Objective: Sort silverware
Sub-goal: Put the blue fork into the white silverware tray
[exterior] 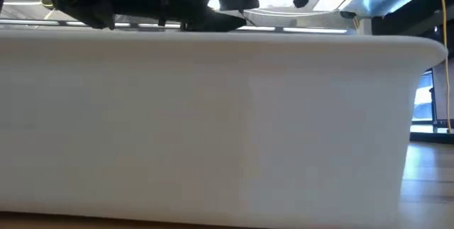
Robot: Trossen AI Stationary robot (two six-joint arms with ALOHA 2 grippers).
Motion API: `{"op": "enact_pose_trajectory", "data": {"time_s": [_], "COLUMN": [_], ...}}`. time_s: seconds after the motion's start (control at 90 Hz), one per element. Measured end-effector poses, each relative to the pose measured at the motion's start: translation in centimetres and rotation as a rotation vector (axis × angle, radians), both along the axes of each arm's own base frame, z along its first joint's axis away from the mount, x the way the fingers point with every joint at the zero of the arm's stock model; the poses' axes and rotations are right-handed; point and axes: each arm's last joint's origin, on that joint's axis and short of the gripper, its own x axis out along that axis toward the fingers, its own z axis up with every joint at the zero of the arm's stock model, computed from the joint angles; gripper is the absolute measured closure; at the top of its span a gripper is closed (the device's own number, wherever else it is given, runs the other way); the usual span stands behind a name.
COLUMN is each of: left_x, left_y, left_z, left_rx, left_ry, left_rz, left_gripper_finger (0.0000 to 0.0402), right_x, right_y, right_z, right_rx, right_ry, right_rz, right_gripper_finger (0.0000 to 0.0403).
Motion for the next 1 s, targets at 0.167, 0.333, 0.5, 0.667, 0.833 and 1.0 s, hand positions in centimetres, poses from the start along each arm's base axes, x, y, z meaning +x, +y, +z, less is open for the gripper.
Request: {"op": "enact_pose_trajectory", "data": {"time_s": [0.167, 0.333, 0.5, 0.667, 0.833, 1.0], "left_x": [0.10, 0.10, 0.11, 0.17, 0.20, 0.19], "left_y": [0.20, 0.21, 0.27, 0.48, 0.67, 0.62], "left_z": [0.00, -0.01, -0.03, -0.21, -0.28, -0.27], "left_rx": [0.002, -0.026, -0.037, -0.055, -0.057, -0.057], "left_ry": [-0.002, -0.013, -0.016, -0.006, 0.002, 0.000], "left_rz": [-0.032, -0.037, -0.035, -0.033, -0.027, -0.029], "left_gripper_finger": [0.0187, 0.0194, 0.0220, 0.0230, 0.0232, 0.0266], "right_x": [0.24, 0.25, 0.25, 0.25, 0.25, 0.27], "right_y": [0.13, 0.13, 0.14, 0.14, 0.14, 0.16], "right_z": [-0.29, -0.20, -0.20, -0.20, -0.20, -0.23], "right_rx": [0.004, 0.005, 0.006, 0.005, 0.006, 0.006], "right_ry": [-0.002, -0.011, -0.011, -0.011, -0.011, -0.008], "right_rz": [0.029, 0.030, 0.031, 0.031, 0.032, 0.043], "right_gripper_finger": [0.0400, 0.0400, 0.0400, 0.0400, 0.0400, 0.0400]}}
